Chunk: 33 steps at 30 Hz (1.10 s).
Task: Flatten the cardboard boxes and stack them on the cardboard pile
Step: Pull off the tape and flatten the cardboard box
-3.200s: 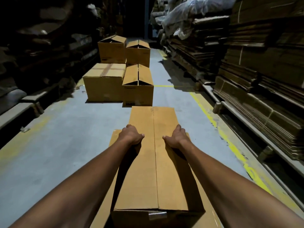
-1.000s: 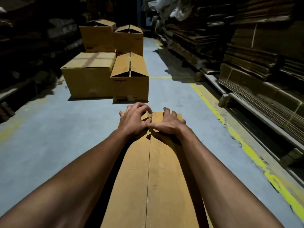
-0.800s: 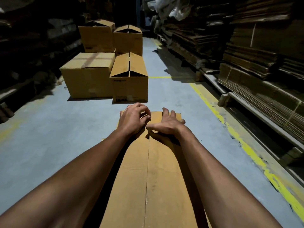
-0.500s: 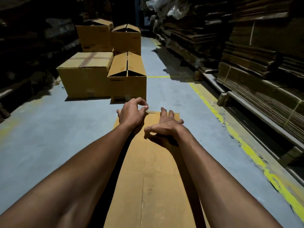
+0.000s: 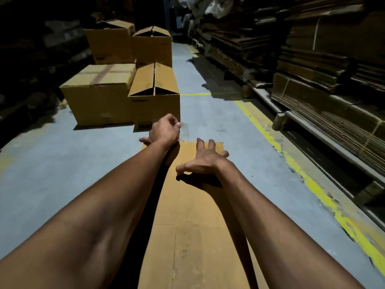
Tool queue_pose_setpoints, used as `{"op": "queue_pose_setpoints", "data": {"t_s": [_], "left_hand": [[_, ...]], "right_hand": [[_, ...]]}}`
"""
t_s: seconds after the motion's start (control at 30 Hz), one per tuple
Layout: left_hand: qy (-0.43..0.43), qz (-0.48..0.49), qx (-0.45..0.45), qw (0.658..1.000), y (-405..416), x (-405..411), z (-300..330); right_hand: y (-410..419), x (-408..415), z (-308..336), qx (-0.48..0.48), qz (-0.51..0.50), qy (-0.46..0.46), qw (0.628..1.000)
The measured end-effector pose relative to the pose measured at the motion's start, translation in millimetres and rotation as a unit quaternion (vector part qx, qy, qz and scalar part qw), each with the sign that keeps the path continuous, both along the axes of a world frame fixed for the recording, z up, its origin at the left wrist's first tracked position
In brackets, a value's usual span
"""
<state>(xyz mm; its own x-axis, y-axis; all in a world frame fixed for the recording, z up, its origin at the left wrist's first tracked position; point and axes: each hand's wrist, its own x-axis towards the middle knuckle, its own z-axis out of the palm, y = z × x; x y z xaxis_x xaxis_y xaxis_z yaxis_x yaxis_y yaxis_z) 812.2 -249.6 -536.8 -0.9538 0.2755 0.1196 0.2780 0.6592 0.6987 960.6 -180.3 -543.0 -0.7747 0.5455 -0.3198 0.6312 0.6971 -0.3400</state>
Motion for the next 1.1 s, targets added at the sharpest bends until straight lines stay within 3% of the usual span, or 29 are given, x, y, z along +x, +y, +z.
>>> {"op": "queue_pose_setpoints", "data": {"t_s": [0.17,0.33,0.43,0.53,0.6,0.67,0.77,0.97,1.1], "left_hand": [[-0.114,-0.041,0.036,0.992,-0.9,-21.9,0.3],[-0.252,-0.104,0.139,0.952,-19.2,-20.4,30.2],[-0.26,-0.115,0.184,0.941,-27.8,-16.5,34.5],[-0.207,-0.079,0.21,0.952,-42.2,-12.4,20.1],[-0.158,-0.076,0.156,0.972,-56.8,1.4,7.2],[-0.076,-0.097,0.044,0.991,-71.0,21.2,-4.0],[0.029,-0.133,-0.058,0.989,-86.5,65.4,-7.4],[-0.028,-0.152,-0.182,0.971,-126.0,128.6,7.0],[-0.109,-0.183,-0.275,0.937,-165.5,163.2,22.7]], "right_hand": [[-0.2,0.8,0.8,0.001,0.003,0.001,1.0],[-1.5,0.5,-0.2,0.007,0.001,0.003,1.0],[-2.2,-1.0,-0.4,0.012,-0.005,0.001,1.0],[-2.2,-1.5,1.3,0.013,-0.008,0.001,1.0],[-4.1,0.9,4.2,0.015,-0.01,-0.005,1.0],[-8.2,3.5,9.0,0.017,-0.012,-0.01,1.0],[-11.3,7.7,14.9,0.003,-0.019,0.005,1.0],[-59.9,56.0,27.1,0.048,-0.085,0.095,0.991],[-96.9,88.8,38.2,0.015,-0.075,-0.02,0.997]]}}
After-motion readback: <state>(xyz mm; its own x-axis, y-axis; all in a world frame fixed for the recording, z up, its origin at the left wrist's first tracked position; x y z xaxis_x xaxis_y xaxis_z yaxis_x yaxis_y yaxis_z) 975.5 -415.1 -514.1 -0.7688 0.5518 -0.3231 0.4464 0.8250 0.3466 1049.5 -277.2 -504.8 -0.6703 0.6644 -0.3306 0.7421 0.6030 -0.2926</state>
